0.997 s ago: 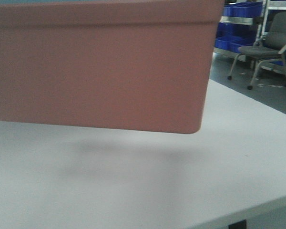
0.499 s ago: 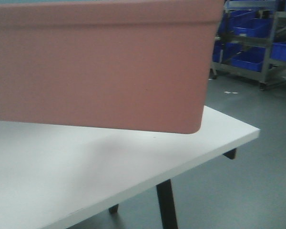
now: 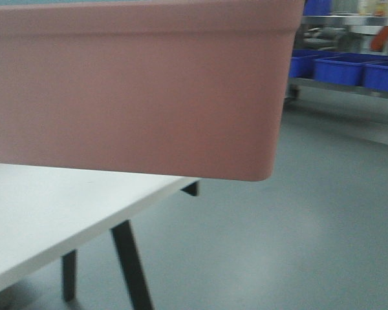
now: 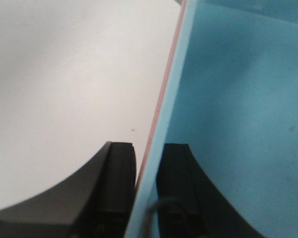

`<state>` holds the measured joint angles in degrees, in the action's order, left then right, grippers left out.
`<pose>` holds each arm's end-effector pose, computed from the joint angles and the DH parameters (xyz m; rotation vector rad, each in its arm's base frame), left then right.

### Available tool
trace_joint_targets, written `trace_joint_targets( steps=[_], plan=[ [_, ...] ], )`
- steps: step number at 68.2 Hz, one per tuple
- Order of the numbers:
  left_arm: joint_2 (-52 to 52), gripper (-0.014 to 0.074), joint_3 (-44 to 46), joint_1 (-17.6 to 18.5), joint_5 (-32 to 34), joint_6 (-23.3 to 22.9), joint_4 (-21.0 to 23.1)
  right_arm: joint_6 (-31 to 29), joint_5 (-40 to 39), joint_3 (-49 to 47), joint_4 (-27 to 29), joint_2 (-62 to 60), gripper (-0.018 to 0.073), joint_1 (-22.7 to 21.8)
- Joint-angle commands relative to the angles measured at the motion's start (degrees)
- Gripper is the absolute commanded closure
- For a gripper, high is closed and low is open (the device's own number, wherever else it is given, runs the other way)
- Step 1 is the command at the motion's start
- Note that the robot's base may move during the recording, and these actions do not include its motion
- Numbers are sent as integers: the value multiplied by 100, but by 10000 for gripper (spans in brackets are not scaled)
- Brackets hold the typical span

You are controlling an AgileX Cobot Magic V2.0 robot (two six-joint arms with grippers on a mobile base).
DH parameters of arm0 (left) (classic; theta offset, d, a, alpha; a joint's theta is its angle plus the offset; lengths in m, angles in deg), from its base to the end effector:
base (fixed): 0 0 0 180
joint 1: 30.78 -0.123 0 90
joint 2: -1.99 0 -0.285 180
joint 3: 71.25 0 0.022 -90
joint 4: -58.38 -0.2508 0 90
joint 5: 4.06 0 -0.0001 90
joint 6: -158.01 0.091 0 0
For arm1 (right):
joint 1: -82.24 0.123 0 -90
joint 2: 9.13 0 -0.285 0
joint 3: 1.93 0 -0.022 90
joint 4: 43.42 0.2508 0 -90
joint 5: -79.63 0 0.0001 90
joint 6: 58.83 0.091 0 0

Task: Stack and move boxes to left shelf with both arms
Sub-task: 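Carry the stacked bins with both grippers while the base turns away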

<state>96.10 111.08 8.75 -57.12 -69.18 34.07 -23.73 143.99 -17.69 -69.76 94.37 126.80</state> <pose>0.2692 -0.1833 0.3535 0.0191 2.4194 -0.1509 0.2809 0.2255 0.3600 -0.3252 2.4614 -0.0551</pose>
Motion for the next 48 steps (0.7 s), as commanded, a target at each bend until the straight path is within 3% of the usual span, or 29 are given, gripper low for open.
trace_joint_targets(
  steps=[1,48],
  plan=[
    [-223,599,282,233,1402,-30,345,107,-1264,-220,372,-218,523,143],
    [-223,599,282,233,1402,-30,345,107,-1264,-220,372,-218,523,143]
  ],
)
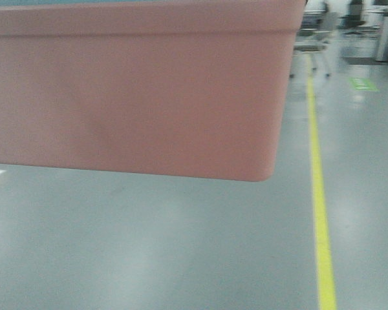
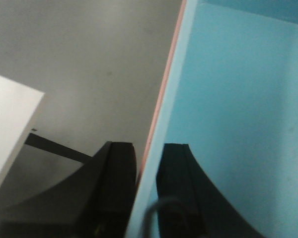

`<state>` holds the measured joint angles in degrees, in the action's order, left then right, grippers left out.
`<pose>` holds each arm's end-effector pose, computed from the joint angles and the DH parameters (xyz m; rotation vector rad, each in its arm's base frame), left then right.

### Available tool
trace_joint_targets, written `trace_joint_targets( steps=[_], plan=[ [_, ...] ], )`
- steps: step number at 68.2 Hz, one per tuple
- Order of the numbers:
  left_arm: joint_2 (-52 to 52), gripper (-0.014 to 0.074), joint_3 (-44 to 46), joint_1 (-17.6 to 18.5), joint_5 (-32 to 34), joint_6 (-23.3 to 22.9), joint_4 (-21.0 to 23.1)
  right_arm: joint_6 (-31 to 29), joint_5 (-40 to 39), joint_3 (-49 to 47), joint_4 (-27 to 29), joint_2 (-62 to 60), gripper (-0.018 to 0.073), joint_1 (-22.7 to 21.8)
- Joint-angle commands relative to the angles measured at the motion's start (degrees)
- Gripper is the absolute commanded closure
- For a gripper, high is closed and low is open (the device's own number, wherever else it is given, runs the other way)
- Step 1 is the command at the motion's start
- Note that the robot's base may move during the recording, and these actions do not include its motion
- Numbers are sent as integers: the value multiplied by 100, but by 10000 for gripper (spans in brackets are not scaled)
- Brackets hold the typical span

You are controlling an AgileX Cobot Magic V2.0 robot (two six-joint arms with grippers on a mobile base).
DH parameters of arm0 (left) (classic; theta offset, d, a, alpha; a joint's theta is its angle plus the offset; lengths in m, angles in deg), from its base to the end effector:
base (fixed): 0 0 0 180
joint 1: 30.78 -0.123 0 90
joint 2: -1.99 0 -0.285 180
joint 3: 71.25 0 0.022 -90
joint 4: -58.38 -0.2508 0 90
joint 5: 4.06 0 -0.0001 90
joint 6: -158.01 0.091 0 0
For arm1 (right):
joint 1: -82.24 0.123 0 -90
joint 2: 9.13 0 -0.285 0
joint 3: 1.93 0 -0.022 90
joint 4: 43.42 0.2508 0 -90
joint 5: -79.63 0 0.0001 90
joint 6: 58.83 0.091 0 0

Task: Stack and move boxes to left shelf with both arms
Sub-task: 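Carry the stacked bins with both grippers while the base turns away, then hold the stacked bins raised with both grippers while driving along the floor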

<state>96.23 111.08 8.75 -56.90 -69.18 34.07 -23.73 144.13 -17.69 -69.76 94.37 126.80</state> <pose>0.2698 -0.1839 0.3529 0.0207 2.4185 -0.1526 0.2808 0.2254 0.3600 -0.3247 2.4633 -0.0572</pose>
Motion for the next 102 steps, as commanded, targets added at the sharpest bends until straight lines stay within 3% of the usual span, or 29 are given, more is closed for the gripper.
trace_joint_targets(
  steps=[1,102],
  plan=[
    [-236,599,282,233,1379,-30,345,107,-1277,-220,372,-218,523,143],
    [-236,599,282,233,1379,-30,345,107,-1277,-220,372,-218,523,143]
  ],
)
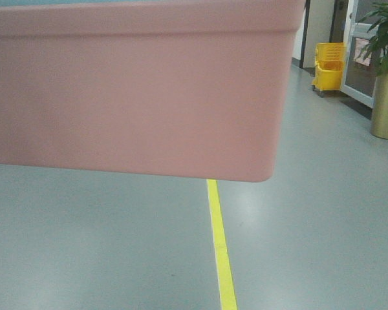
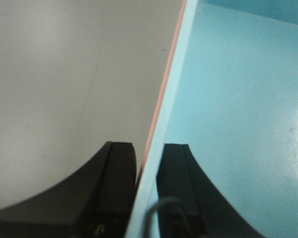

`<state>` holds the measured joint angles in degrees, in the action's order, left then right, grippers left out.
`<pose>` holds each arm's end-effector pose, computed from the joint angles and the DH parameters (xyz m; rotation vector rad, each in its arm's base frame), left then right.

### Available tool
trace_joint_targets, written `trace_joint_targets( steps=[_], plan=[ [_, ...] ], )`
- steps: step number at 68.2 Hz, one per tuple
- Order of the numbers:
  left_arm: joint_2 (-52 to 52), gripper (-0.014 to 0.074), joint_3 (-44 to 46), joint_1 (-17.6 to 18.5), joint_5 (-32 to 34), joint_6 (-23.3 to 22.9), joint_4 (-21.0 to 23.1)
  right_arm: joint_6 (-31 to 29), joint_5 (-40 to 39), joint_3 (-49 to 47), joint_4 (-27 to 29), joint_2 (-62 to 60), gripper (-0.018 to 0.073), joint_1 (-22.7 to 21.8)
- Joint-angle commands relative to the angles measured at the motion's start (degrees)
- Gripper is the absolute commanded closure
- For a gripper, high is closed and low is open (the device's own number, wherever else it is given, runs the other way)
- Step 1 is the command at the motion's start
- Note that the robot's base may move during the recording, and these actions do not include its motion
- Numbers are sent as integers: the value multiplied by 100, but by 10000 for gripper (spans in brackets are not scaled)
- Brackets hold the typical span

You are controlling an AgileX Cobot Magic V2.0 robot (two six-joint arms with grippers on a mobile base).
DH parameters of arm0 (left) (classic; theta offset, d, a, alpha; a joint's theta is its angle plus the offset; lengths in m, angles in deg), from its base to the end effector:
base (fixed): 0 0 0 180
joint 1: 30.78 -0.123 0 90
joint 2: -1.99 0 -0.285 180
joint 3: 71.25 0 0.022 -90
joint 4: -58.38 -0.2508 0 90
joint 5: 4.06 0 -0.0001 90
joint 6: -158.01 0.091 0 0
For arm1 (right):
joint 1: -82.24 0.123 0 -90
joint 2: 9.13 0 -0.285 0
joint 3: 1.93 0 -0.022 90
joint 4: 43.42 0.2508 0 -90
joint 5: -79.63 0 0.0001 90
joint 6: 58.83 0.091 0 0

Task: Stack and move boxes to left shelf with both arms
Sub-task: 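Hold the stacked bins raised with both grippers while driving along the floor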

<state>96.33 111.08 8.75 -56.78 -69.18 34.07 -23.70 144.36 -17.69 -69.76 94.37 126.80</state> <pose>0.2702 -0.1843 0.3524 0.0217 2.4184 -0.1531 0.2806 0.2251 0.3598 -0.3232 2.4664 -0.0604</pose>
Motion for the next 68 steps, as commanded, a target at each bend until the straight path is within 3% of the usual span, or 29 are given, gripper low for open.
trace_joint_targets(
  steps=[1,68],
  plan=[
    [-245,599,282,233,1368,-30,345,103,-1300,-220,372,-218,523,143],
    [-245,599,282,233,1368,-30,345,103,-1300,-220,372,-218,523,143]
  ],
)
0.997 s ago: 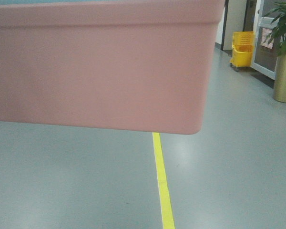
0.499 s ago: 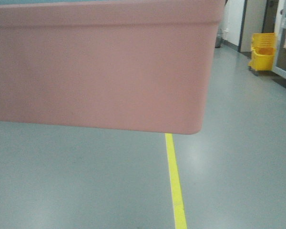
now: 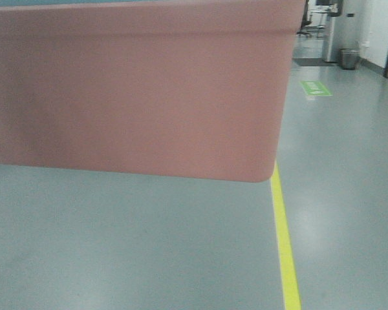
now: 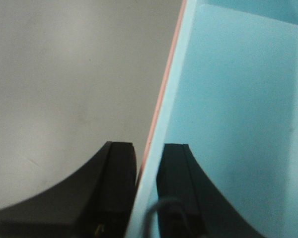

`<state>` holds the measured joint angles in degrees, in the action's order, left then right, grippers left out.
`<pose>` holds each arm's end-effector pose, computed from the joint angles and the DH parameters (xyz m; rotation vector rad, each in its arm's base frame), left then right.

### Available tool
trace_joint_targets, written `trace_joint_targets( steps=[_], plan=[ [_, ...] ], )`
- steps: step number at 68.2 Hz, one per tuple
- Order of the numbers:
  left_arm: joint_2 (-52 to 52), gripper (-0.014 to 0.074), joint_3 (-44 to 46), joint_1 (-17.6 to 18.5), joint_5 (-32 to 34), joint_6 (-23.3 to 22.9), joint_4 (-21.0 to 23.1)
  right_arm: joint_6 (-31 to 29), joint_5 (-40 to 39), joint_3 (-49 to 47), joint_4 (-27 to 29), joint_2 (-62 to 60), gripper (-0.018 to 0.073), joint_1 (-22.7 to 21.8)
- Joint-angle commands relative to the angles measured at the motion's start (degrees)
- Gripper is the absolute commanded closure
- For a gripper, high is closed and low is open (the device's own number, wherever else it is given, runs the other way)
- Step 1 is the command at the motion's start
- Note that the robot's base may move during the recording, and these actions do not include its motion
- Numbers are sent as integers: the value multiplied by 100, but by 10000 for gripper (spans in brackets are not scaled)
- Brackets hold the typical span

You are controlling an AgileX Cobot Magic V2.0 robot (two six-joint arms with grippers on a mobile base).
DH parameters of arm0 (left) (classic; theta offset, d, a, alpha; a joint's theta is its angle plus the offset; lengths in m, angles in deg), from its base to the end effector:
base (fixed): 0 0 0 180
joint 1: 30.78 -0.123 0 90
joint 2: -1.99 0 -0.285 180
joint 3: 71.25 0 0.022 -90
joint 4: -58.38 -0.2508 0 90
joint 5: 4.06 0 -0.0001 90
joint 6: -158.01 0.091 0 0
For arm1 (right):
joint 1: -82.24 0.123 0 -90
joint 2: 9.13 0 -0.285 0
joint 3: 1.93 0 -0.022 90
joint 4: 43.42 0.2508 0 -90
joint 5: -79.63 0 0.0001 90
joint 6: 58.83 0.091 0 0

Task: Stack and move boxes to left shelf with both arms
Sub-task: 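Hold the stacked bins raised with both grippers while driving along the floor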

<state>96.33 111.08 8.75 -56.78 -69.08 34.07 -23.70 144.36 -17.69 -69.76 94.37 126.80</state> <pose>0.2702 -0.1843 0.3524 0.0239 2.4183 -0.1523 0.2806 0.2251 0.3598 -0.3232 2.4664 -0.0604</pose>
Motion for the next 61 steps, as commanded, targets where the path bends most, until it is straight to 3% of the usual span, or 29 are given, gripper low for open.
trace_joint_targets(
  steps=[1,61],
  plan=[
    [-245,599,282,233,1368,-40,345,103,-1301,-220,372,-218,523,138],
    [-245,599,282,233,1368,-40,345,103,-1301,-220,372,-218,523,138]
  ],
)
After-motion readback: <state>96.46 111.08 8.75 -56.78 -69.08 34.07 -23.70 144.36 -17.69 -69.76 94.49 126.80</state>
